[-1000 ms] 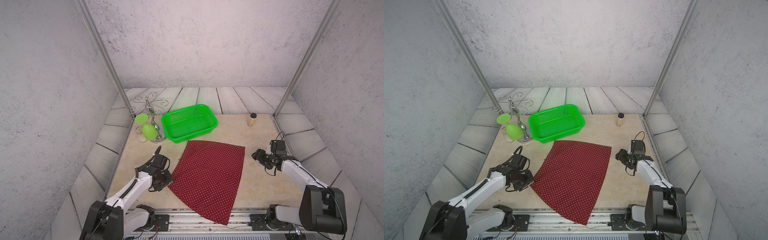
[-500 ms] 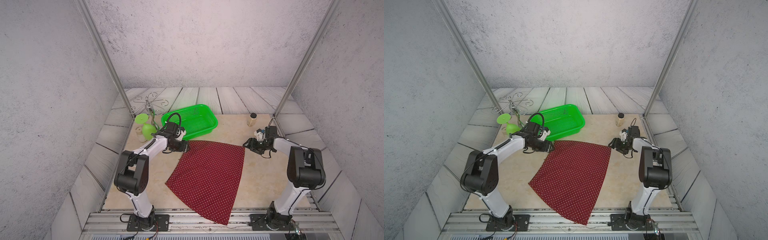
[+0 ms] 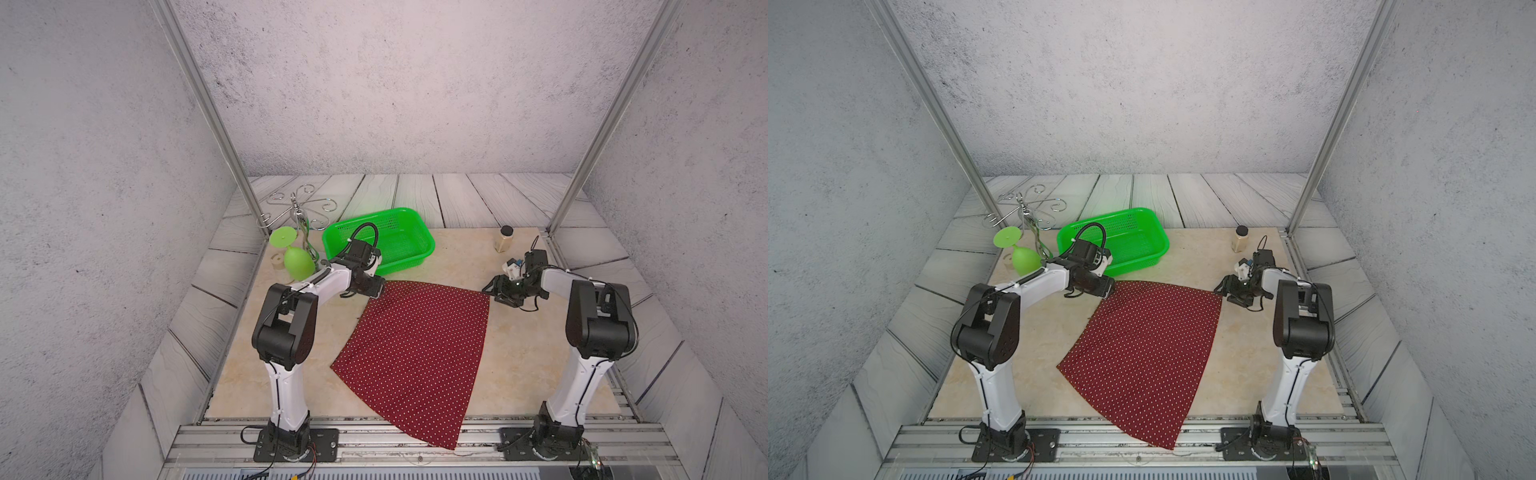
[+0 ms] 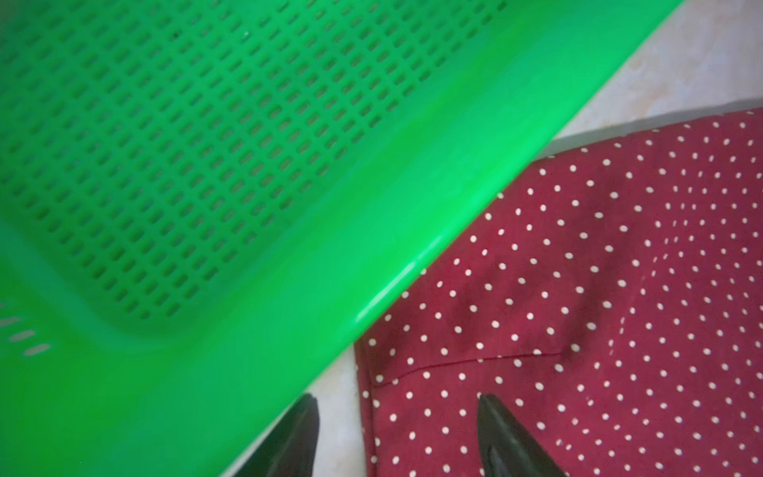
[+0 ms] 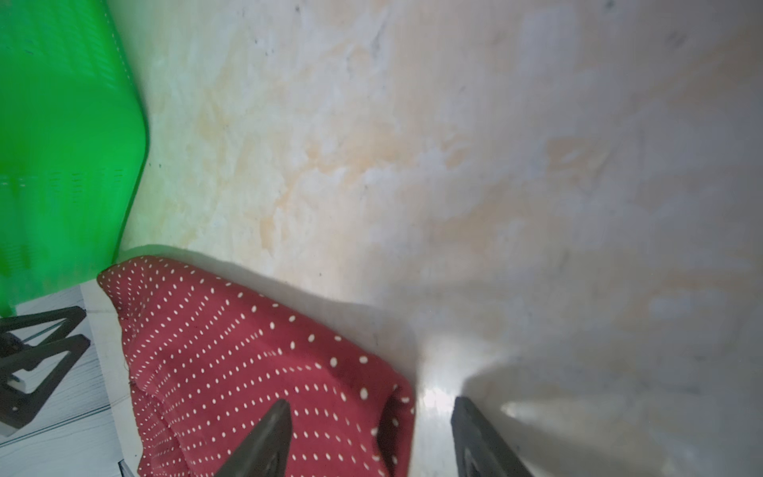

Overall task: Roll up the skirts
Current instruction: Adjust the skirt at the center of the board.

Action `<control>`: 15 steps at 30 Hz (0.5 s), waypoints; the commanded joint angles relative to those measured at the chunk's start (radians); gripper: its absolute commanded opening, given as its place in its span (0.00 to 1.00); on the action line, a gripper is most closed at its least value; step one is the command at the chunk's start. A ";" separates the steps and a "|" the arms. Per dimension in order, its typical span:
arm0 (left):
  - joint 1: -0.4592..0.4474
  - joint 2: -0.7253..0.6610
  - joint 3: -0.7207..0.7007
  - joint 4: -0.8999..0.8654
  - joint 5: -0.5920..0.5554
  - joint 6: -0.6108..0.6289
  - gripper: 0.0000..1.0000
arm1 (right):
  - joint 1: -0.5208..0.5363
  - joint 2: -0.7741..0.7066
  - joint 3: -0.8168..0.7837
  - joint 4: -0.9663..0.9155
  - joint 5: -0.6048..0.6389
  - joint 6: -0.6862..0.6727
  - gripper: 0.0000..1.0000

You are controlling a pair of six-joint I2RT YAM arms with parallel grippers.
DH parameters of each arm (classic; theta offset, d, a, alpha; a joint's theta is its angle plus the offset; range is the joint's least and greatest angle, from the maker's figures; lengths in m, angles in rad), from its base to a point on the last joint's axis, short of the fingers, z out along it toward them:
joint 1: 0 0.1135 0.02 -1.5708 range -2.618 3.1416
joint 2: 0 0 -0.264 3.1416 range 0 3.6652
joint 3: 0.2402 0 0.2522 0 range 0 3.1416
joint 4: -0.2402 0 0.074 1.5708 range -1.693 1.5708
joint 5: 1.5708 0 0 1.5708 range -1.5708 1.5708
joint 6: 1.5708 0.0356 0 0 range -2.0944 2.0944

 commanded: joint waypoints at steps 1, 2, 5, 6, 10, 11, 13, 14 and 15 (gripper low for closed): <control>0.002 -0.065 -0.031 0.040 -0.015 -0.029 0.64 | 0.015 0.051 0.021 -0.064 0.033 0.008 0.57; 0.002 -0.076 -0.031 0.036 -0.014 -0.028 0.64 | 0.014 0.055 0.030 -0.096 0.029 -0.006 0.52; 0.002 -0.106 -0.049 0.051 -0.013 -0.022 0.65 | 0.017 0.019 0.003 -0.144 0.025 -0.041 0.46; 0.002 -0.108 -0.055 0.059 -0.011 -0.021 0.65 | 0.020 0.005 -0.010 -0.152 0.030 -0.052 0.45; 0.002 -0.065 -0.040 0.049 0.010 -0.027 0.65 | 0.025 0.025 0.002 -0.172 0.036 -0.076 0.45; 0.002 -0.052 -0.028 0.039 0.009 -0.033 0.65 | 0.027 0.042 0.026 -0.181 0.038 -0.079 0.43; 0.002 -0.044 -0.025 0.042 0.013 -0.048 0.65 | 0.029 0.068 0.069 -0.193 0.049 -0.081 0.35; 0.002 -0.046 -0.031 0.050 0.018 -0.059 0.65 | 0.029 0.080 0.093 -0.209 0.056 -0.083 0.27; 0.001 -0.049 -0.038 0.061 0.023 -0.066 0.65 | 0.029 0.087 0.109 -0.221 0.065 -0.085 0.21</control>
